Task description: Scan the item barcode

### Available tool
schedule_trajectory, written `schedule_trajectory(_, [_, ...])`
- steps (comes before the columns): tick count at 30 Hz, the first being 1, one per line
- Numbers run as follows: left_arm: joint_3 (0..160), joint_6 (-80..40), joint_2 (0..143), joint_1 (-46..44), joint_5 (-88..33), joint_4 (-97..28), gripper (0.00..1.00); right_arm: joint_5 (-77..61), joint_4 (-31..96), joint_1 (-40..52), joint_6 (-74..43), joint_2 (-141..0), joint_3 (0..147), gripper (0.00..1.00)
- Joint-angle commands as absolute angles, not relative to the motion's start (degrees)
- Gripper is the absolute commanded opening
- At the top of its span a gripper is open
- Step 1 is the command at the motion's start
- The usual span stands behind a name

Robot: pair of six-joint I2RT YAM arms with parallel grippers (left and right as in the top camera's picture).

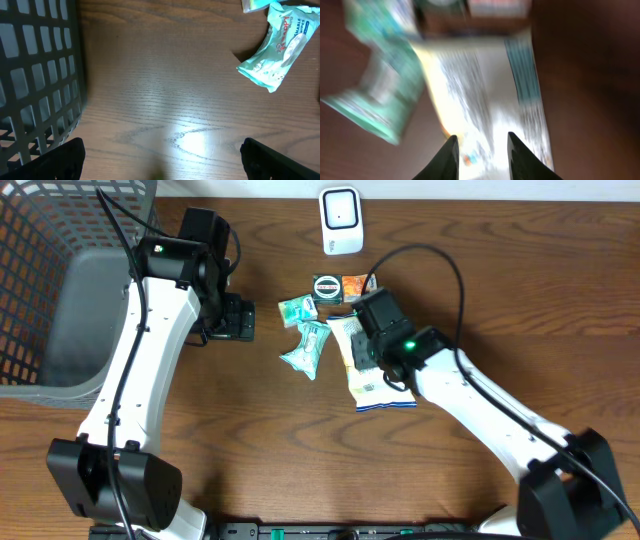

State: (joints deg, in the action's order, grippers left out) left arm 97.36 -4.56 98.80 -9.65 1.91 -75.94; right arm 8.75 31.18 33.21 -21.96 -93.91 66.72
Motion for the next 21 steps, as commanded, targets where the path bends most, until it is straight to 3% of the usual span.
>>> schedule_trajectory(1, [97.19, -5.23, 98.96, -9.45, 2.83, -75.96, 0.98, 9.08, 27.7, 32.99, -21.52, -94.37, 67.4, 0.26])
schedule_trajectory(15, [97.19, -5.23, 98.96, -9.45, 2.83, -75.96, 0.98, 15.55, 17.41, 32.25, -18.61, -113.14, 67.4, 0.28])
schedule_trajectory(21, [97.19, -5.23, 98.96, -9.45, 2.83, -75.96, 0.98, 17.04, 20.08, 30.76, -18.59, -107.77, 67.55, 0.34])
